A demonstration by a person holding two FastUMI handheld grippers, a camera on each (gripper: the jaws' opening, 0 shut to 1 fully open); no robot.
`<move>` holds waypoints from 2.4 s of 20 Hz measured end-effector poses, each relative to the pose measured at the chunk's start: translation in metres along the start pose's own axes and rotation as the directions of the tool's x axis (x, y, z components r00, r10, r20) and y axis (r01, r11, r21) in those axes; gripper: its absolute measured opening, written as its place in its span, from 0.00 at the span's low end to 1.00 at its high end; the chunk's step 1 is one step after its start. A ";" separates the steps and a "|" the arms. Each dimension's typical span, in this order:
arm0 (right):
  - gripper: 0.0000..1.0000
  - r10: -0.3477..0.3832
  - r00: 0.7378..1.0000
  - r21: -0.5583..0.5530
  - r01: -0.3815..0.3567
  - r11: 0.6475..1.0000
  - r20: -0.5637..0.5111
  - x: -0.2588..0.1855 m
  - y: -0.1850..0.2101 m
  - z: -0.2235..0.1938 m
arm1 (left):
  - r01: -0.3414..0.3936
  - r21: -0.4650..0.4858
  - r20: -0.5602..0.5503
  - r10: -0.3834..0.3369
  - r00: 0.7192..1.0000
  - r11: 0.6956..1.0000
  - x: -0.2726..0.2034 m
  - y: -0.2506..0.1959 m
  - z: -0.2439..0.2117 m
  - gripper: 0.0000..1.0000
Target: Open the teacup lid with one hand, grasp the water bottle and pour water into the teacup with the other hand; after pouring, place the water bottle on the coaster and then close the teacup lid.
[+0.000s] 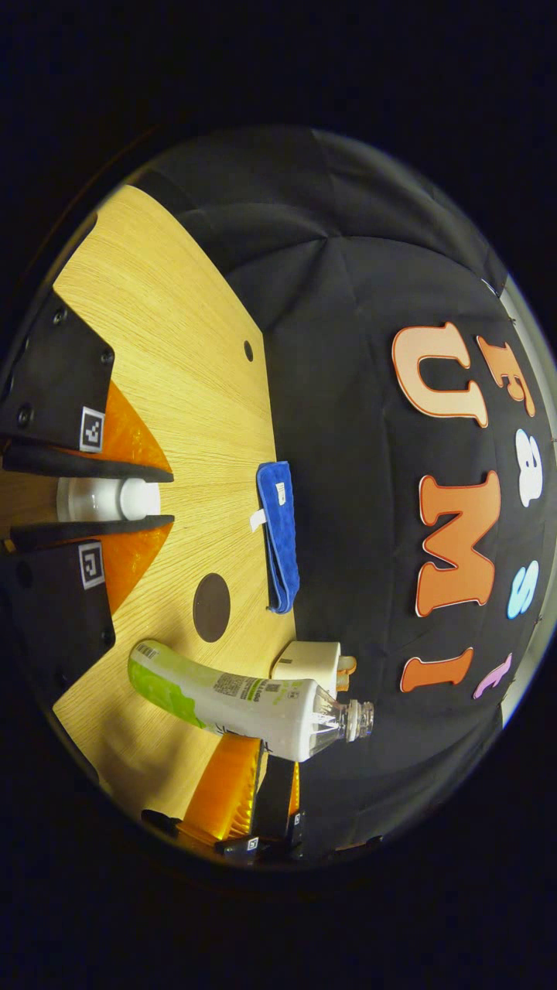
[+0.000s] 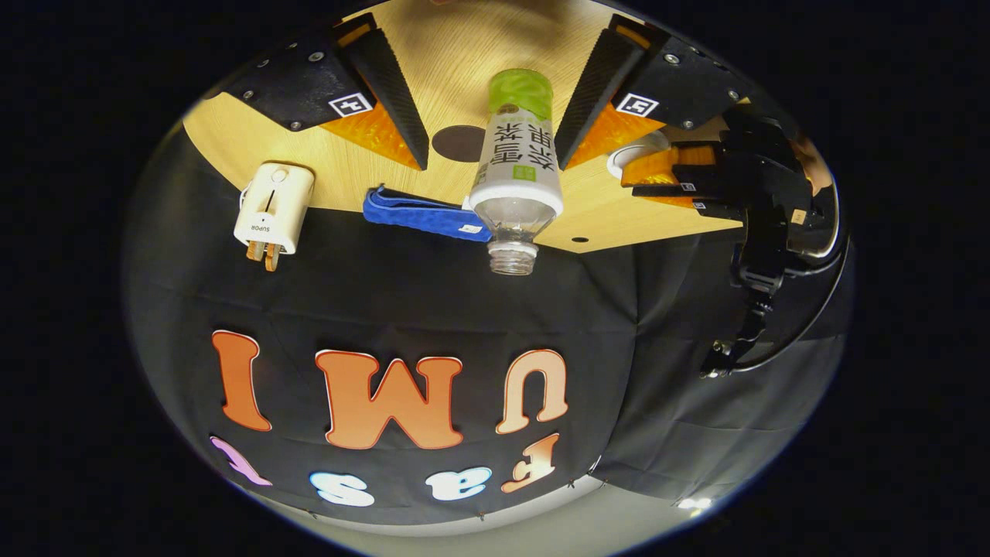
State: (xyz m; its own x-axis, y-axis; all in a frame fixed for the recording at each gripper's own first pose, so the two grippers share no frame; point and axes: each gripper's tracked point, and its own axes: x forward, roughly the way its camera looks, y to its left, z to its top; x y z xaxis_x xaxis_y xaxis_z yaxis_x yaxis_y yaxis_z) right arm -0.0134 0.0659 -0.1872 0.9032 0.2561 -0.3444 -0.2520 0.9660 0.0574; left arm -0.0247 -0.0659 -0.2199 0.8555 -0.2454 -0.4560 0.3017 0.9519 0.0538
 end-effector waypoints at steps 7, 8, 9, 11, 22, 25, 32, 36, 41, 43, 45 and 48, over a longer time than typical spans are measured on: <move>0.98 0.034 0.999 -0.001 -0.034 0.999 -0.023 0.012 0.015 -0.009 | -0.062 -0.008 0.101 0.063 0.993 0.998 -0.012 0.024 0.031 0.28; 0.98 0.037 0.999 -0.002 -0.037 0.999 -0.029 0.013 0.018 -0.012 | -0.076 -0.013 0.110 0.077 0.991 0.997 -0.014 0.031 0.033 0.28; 0.98 0.038 0.999 -0.003 -0.038 0.999 -0.035 0.015 0.019 -0.014 | -0.090 -0.016 0.115 0.092 0.989 0.996 -0.015 0.038 0.035 0.28; 0.97 0.042 0.998 -0.002 -0.042 0.999 -0.048 0.020 0.022 -0.019 | -0.119 -0.021 0.122 0.121 0.985 0.993 -0.018 0.051 0.035 0.28; 0.80 0.008 0.995 0.002 -0.008 1.000 -0.101 0.037 0.027 -0.036 | -0.194 -0.044 0.121 0.197 0.973 0.980 -0.029 0.091 0.022 0.28; 0.70 0.005 0.995 0.008 -0.004 1.000 -0.104 0.040 0.026 -0.036 | -0.200 -0.043 0.117 0.204 0.972 0.979 -0.032 0.096 0.017 0.28; 0.66 -0.042 0.996 -0.174 0.028 0.984 -0.080 0.039 0.021 -0.021 | -0.217 -0.063 0.107 0.223 0.969 0.974 -0.037 0.110 0.008 0.28; 0.66 -0.103 0.990 -0.403 0.057 0.914 -0.094 0.041 0.019 -0.016 | -0.224 -0.071 0.107 0.231 0.967 0.972 -0.042 0.118 0.004 0.28; 0.66 -0.201 0.976 -0.612 0.106 0.783 -0.087 0.040 0.011 -0.007 | -0.225 -0.073 0.111 0.233 0.966 0.972 -0.047 0.123 0.001 0.28; 0.66 -0.212 0.974 -0.675 0.105 0.730 -0.077 0.040 0.013 -0.004 | -0.223 -0.079 0.114 0.231 0.966 0.972 -0.049 0.128 0.000 0.28; 0.66 -0.225 0.973 -0.755 0.109 0.647 -0.052 0.042 0.013 0.003 | -0.223 -0.086 0.117 0.232 0.966 0.971 -0.052 0.133 -0.001 0.28; 0.66 -0.218 0.975 -0.838 0.089 0.539 -0.037 0.048 0.021 0.006 | -0.220 -0.101 0.113 0.231 0.966 0.970 -0.054 0.139 -0.004 0.28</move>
State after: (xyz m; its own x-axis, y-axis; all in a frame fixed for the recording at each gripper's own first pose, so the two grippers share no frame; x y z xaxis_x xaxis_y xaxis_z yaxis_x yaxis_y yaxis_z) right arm 0.0271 0.0986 -0.1973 0.9229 0.0374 -0.3831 -0.3466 0.5141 -0.7846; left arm -0.0306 0.0803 -0.1916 0.9439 -0.0383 -0.3281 0.0622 0.9961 0.0626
